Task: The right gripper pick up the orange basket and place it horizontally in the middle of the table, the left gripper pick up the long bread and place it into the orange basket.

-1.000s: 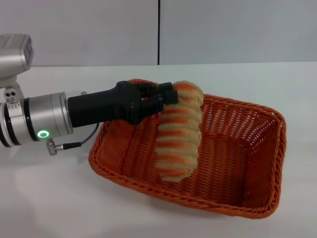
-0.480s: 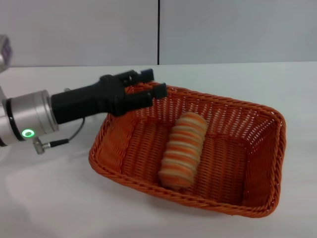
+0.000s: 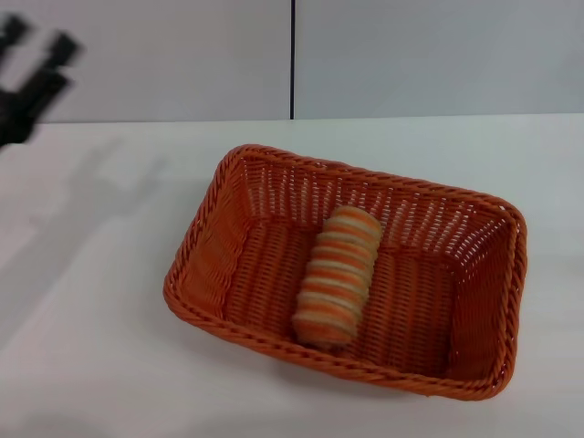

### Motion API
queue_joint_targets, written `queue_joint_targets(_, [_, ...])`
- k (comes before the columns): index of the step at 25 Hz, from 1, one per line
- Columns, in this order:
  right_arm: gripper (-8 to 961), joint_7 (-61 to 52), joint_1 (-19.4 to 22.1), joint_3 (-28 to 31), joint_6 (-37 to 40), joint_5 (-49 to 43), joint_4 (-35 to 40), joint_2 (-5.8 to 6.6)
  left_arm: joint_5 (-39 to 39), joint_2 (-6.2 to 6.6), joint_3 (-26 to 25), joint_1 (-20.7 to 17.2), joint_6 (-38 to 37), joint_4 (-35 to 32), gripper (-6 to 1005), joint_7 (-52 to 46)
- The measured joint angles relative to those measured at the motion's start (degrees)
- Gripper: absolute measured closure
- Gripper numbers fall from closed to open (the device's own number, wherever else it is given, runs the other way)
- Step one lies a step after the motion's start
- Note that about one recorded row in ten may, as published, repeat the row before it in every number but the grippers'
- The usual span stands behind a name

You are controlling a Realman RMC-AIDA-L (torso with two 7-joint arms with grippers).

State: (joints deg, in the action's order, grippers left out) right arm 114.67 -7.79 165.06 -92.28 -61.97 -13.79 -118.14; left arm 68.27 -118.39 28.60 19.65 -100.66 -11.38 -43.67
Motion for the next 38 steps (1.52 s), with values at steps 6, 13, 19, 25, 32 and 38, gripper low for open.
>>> queue_joint_targets(6, [543,-0.51,-0.87,-0.01,0.02,1.42,0.00,0.00,-4.73,-0.18,-6.34,-1.85,-3.38,8.68,156,16.97])
queue_joint_targets(13, [543,-0.55,-1.84,-0.01,0.34,2.37,0.08,-0.15,-5.04,-0.17,-10.11,-2.63,-5.09,11.59,156,21.10])
queue_joint_targets(19, [544,-0.57,-2.05,0.00,0.61,2.39,0.28,-0.16,-5.10,-0.17,-10.28,-2.34,-5.11,11.91,156,21.13])
queue_joint_targets(25, [544,-0.17,-2.61,-0.01,1.50,3.63,1.34,-0.13,-5.11,-0.17,-10.31,-1.78,-5.03,12.09,156,21.12])
queue_joint_targets(32, [545,0.61,-2.76,-0.01,2.69,6.14,1.57,-0.43,-4.92,-0.22,-10.29,-1.43,-5.03,12.67,156,21.13])
queue_joint_targets(38, [545,2.83,-2.83,-0.01,2.91,7.54,3.29,-0.60,-4.82,-0.17,-10.16,-1.26,-5.38,12.89,156,21.15])
